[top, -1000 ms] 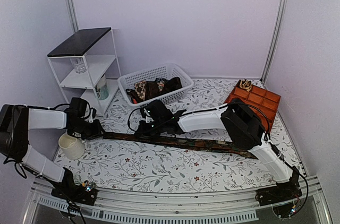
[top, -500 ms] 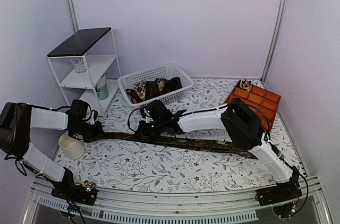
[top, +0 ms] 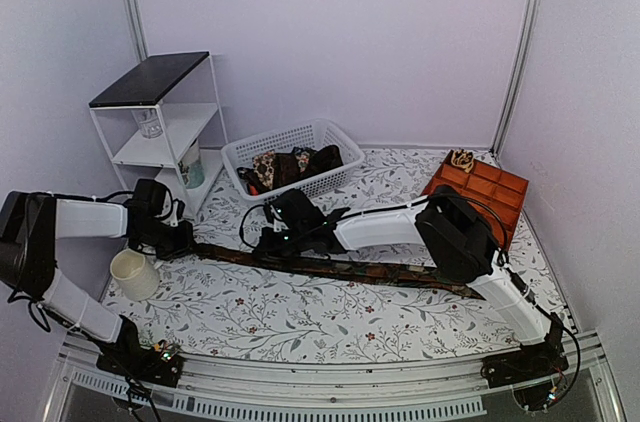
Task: Roll the ties
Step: Roll the tie at the center of the board.
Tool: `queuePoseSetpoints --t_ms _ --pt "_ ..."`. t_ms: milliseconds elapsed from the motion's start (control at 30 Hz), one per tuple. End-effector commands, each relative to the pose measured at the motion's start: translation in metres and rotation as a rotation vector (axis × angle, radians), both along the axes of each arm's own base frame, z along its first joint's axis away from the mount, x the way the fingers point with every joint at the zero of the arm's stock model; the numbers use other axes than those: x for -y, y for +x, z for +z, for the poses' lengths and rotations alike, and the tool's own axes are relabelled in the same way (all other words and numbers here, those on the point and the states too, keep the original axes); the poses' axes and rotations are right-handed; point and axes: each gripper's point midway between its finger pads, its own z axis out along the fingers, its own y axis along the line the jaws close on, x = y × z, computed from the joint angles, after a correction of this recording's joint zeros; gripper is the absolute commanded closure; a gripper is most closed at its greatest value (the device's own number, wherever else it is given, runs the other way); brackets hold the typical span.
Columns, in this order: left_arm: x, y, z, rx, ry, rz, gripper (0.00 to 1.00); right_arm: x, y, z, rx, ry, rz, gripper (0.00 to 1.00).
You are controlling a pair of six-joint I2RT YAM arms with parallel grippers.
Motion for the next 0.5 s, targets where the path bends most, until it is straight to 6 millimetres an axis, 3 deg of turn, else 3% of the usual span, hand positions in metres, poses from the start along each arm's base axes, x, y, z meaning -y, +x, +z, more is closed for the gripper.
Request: queuePoseSetpoints --t_ms 0,200,467 --pt "-0.003 0.001 0.010 0.010 0.056 -0.017 1.00 -0.012 -0.008 0.032 0.015 0.057 0.016 1.00" --pt "-0.010 -0.004 0.009 -0.007 0.099 -0.007 1.00 -0.008 -0.003 0.049 0.042 0.061 -0.020 1.00" --pt "-0.011 -0.006 0.002 -0.042 0.112 -0.001 1.00 -0.022 -0.010 0.071 0.060 0.134 -0.008 1.00"
